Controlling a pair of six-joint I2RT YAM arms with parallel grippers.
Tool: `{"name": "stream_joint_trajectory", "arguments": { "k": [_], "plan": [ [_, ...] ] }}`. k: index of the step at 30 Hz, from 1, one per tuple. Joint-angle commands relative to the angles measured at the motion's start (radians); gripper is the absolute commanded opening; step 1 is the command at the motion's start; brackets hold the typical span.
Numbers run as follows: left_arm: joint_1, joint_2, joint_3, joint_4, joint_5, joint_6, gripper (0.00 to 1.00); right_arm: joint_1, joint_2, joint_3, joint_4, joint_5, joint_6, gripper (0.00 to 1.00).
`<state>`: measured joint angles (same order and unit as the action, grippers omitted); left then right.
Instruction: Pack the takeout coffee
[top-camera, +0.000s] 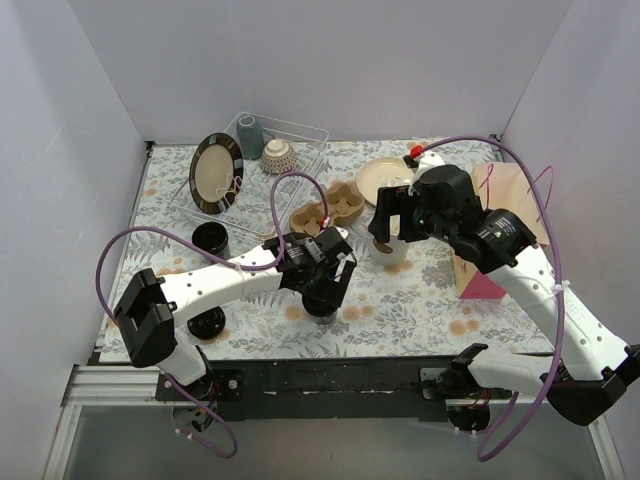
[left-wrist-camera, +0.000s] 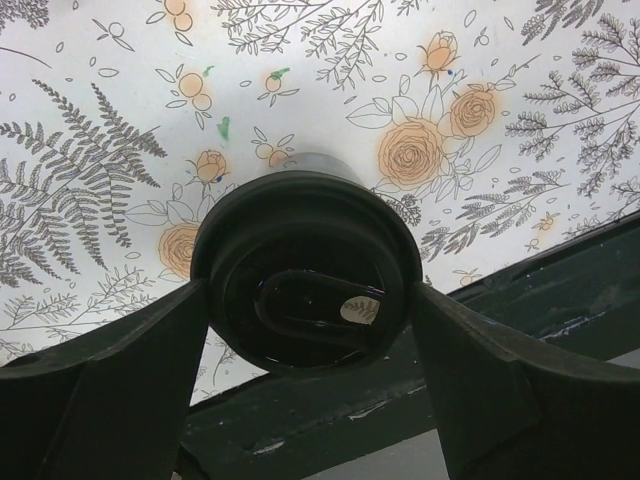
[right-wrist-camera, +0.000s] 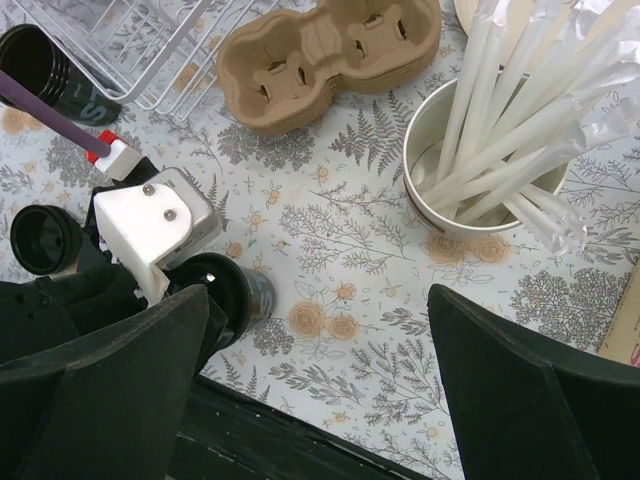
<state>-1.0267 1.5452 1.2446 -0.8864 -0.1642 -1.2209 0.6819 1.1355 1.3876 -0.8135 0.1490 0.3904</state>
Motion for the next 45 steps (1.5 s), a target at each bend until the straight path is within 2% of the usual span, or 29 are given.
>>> {"name": "stream_joint_trajectory", "arguments": {
  "k": [1, 2, 9, 21, 24, 32, 39, 45],
  "plan": [
    [-0.007, 0.000, 0.001, -0.011, -0.069, -0.011, 0.76, -0.002, -0.039, 0.027, 0.005, 0.035, 0.010, 0.98],
    [-0.009, 0.004, 0.003, -0.016, -0.073, -0.012, 0.72, -0.002, -0.043, 0.025, 0.004, 0.038, 0.010, 0.98],
    [-0.019, -0.002, 0.021, -0.048, -0.123, -0.026, 0.61, -0.002, -0.056, 0.016, -0.006, 0.044, 0.015, 0.98],
    [0.005, -0.011, -0.026, -0.184, -0.271, -0.106, 0.53, -0.004, -0.054, 0.022, -0.007, 0.044, 0.010, 0.98],
    [0.059, -0.046, -0.060, -0.197, -0.285, -0.112, 0.53, -0.002, -0.057, 0.021, -0.007, 0.046, 0.005, 0.98],
    [0.318, -0.195, -0.177, -0.155, -0.288, -0.060, 0.55, -0.002, -0.057, 0.034, -0.026, 0.049, -0.012, 0.98],
    [0.431, -0.218, -0.215, -0.126, -0.265, -0.063, 0.54, -0.004, -0.059, 0.051, -0.041, 0.058, -0.027, 0.98],
    [0.484, -0.250, -0.240, -0.105, -0.244, -0.080, 0.56, -0.004, -0.066, 0.054, -0.053, 0.067, -0.035, 0.98]
  ]
}}
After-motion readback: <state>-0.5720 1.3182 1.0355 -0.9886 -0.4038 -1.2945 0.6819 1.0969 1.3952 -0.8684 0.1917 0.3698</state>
